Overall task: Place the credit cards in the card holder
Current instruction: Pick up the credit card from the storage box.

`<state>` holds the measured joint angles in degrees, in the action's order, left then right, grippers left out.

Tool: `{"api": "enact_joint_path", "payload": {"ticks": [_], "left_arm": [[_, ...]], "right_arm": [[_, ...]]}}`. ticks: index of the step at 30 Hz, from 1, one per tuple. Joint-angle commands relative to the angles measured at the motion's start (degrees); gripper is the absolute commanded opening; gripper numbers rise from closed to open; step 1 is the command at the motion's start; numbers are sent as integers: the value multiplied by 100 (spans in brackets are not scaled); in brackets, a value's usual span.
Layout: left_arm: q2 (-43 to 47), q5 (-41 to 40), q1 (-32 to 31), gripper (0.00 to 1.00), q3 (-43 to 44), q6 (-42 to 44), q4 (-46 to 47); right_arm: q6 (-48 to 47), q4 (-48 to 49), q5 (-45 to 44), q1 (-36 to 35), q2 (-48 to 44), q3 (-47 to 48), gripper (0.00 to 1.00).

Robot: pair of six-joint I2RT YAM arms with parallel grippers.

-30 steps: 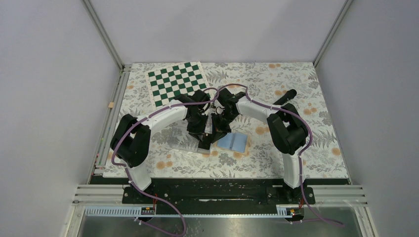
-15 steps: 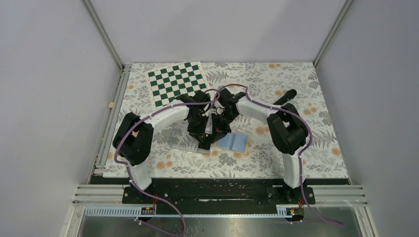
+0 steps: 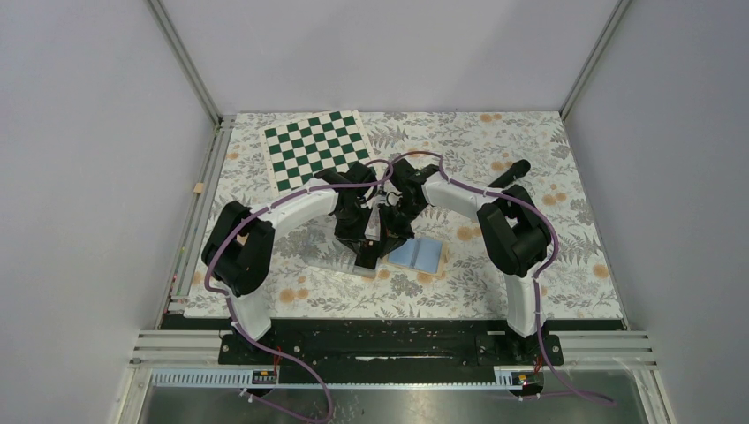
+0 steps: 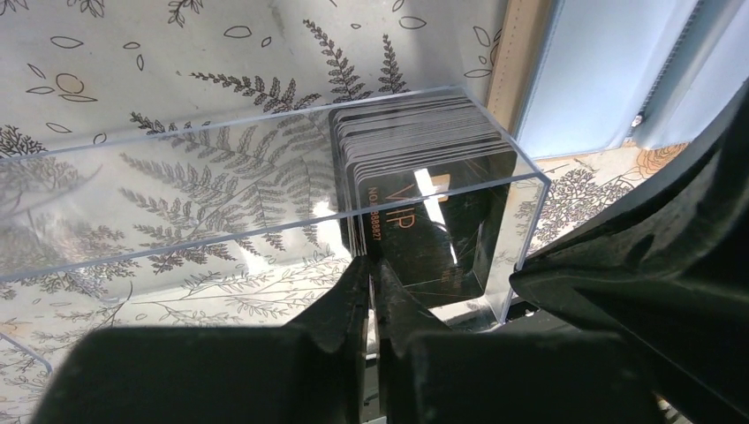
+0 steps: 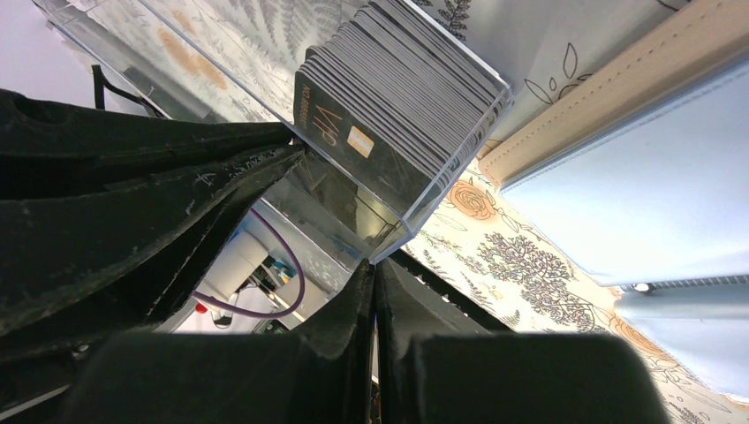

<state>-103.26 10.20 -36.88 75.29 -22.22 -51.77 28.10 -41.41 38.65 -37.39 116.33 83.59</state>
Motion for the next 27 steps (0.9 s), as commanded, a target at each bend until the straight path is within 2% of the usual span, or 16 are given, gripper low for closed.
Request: {"api": "enact_joint_path", "payload": {"ticks": [1, 14, 20, 27], "left_arm": [[157, 286, -126, 1, 218, -63, 228], [354, 231, -126, 0, 299, -181, 142], [443, 230, -117, 0, 310, -279, 164], [532, 282, -113, 0, 271, -364, 215]], "right_arm": [[-49, 41, 101, -39, 30, -27, 5], [-49, 39, 103, -40, 32, -36, 4], [-48, 43, 109, -33, 32, -30, 0], [-39, 42, 115, -33, 50, -21, 0]]}}
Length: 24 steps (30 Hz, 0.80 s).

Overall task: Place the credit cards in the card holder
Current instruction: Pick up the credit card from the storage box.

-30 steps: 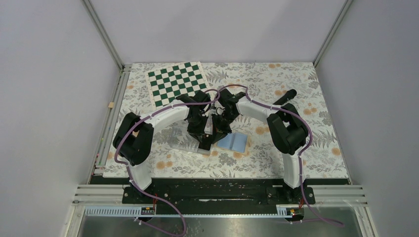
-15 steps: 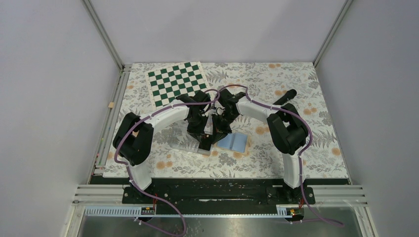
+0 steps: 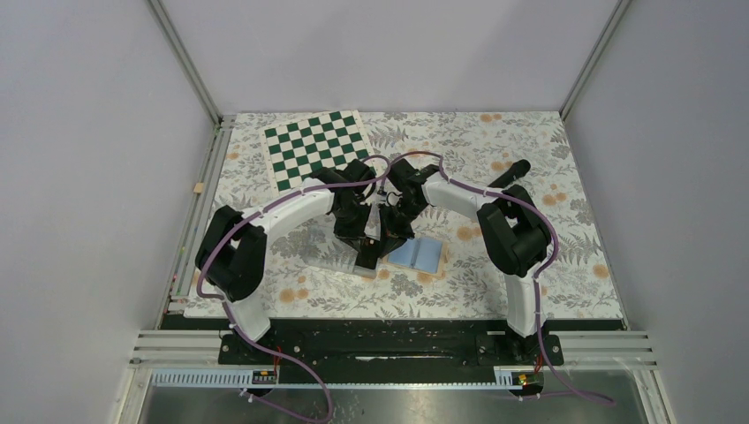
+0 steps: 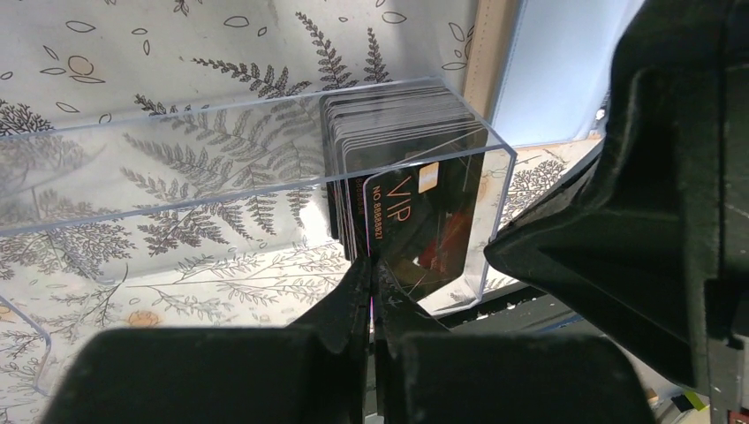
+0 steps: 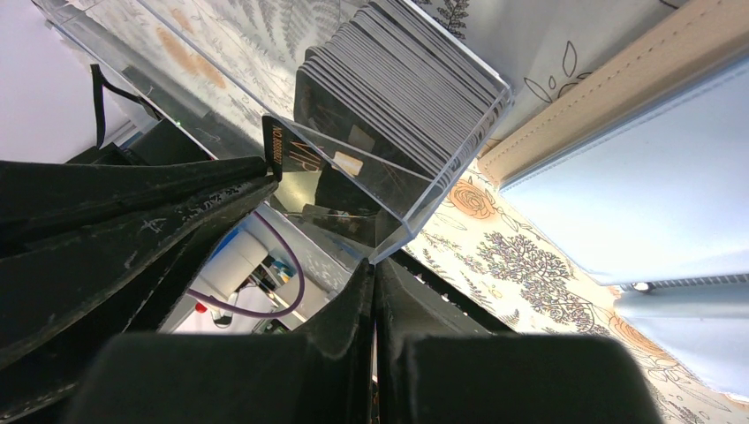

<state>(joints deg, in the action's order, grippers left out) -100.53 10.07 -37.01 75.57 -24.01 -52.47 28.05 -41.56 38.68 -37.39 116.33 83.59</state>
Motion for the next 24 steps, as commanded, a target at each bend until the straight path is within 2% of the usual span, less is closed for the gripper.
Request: {"api": "enact_joint_path", "payload": {"ticks": [1, 9, 14, 19, 24], "left_arm": [[269, 320, -98, 0, 225, -202, 300], [446, 1035, 77, 0, -40, -477, 786], [449, 1168, 94, 0, -58, -543, 891], [309, 1237, 89, 9, -119, -485, 891], [222, 942, 91, 15, -174, -430, 761]], "right_arm": [[-37, 60, 116, -34, 48, -19, 0], [-39, 64, 83, -40, 38, -38, 0], [-46, 58, 88, -35, 47, -40, 0], [-53, 60, 96, -40, 58, -10, 0], [-49, 59, 97, -39, 56, -12, 0]]}}
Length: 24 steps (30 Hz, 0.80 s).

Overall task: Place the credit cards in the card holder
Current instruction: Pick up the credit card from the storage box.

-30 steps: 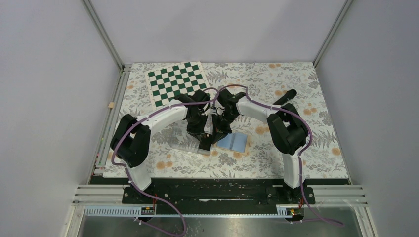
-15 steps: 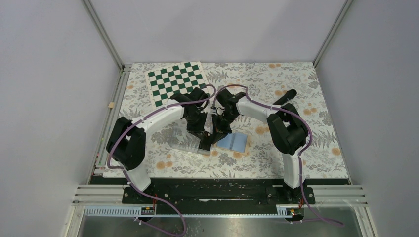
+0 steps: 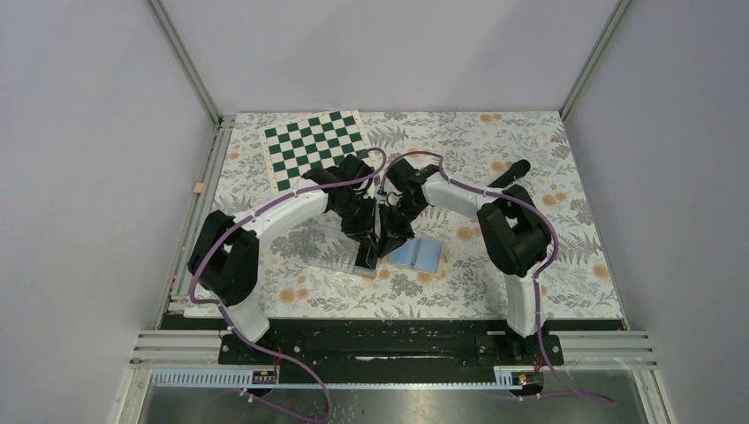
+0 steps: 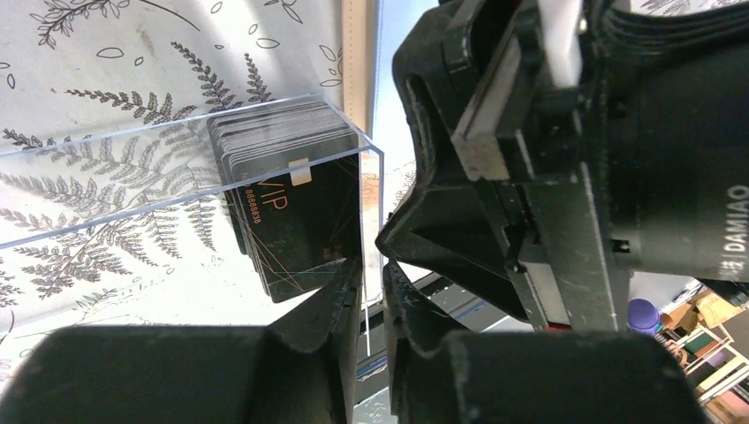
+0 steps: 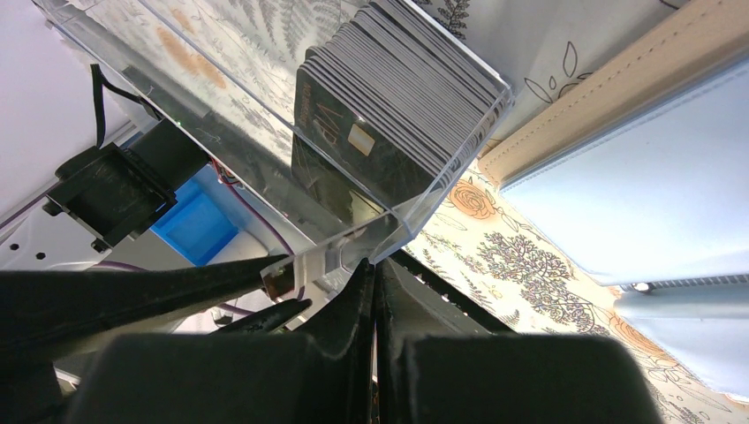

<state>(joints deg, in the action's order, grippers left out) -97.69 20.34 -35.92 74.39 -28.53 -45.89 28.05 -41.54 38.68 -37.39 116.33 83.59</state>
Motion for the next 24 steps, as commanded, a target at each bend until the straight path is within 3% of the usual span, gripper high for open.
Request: {"api": "enact_joint_path", "payload": {"ticks": [1, 4, 7, 13, 21, 24], "left_arm": [[-67, -139, -13, 19, -58, 32, 77], [-82, -175, -16, 19, -83, 50, 58], [-103, -113, -19, 0, -113, 50, 112], [63, -179, -15, 0, -100, -11, 174], [944, -429, 77, 0, -170, -482, 378], [1221, -413, 172, 0, -190, -551, 480]], "right_arm": [[-45, 58, 101, -40, 58, -12, 0], [-47, 56, 106, -36, 57, 3, 0], [-51, 55, 113, -40, 64, 12, 0], [-119, 231, 116, 23, -209, -55, 0], [275, 1513, 422, 420, -1273, -877, 33], [357, 1872, 527, 651, -1700, -1249, 50]]}}
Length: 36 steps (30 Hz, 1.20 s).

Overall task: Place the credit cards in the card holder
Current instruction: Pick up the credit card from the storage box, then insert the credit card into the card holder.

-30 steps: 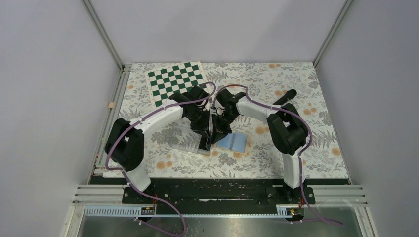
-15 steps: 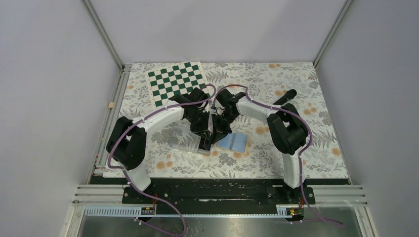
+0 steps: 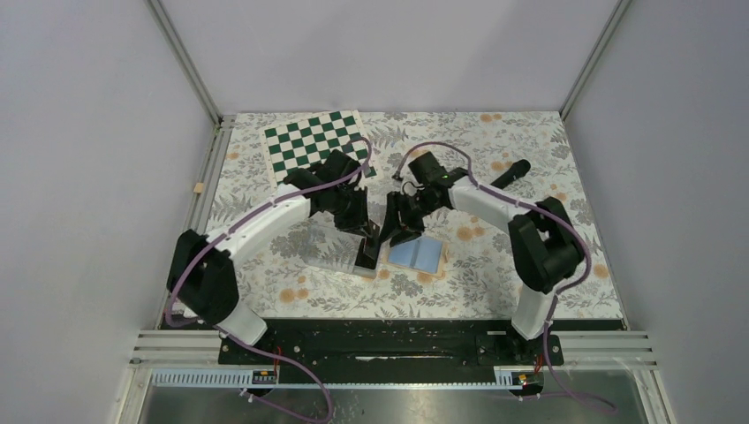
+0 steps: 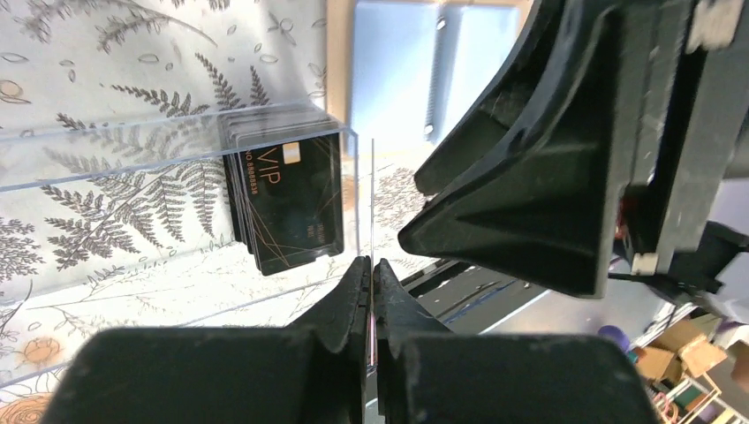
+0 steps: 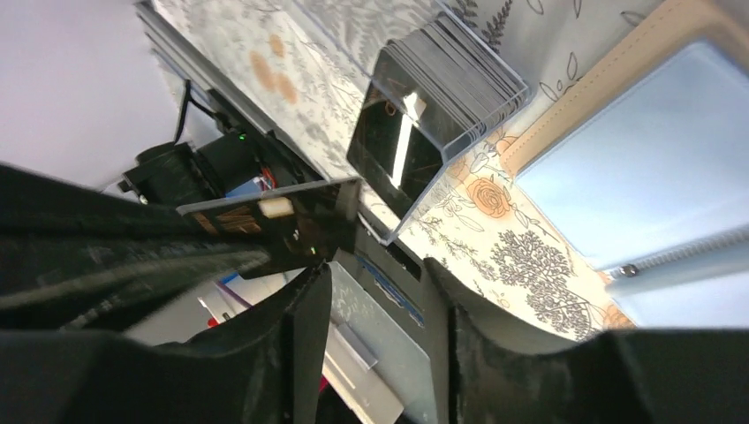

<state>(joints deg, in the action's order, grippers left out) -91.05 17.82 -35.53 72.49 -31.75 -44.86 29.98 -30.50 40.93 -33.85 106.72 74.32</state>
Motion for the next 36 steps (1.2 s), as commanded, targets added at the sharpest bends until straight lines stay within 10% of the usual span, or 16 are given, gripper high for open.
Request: {"api": "enact_joint_path", "payload": {"ticks": [1, 16, 25, 29, 36], "left_arm": [[635, -121, 179, 0, -15, -255, 437], [985, 2468, 522, 0, -873, -1411, 3207], [1087, 2160, 532, 0, -966, -1349, 2929], [1115, 2083, 547, 2, -1017, -1352, 2888], [1077, 1808, 560, 51, -1015, -1207, 2600]], "right_arm": [[185, 887, 355, 392, -873, -438, 55], [2512, 5338, 2399, 1058, -1817, -2420, 53], [4702, 8339, 2619, 1063, -1392, -2918, 21], [4625, 8263, 2602, 1060, -1427, -2966, 0], [2847, 5770, 2237, 1064, -1934, -2773, 0]]}}
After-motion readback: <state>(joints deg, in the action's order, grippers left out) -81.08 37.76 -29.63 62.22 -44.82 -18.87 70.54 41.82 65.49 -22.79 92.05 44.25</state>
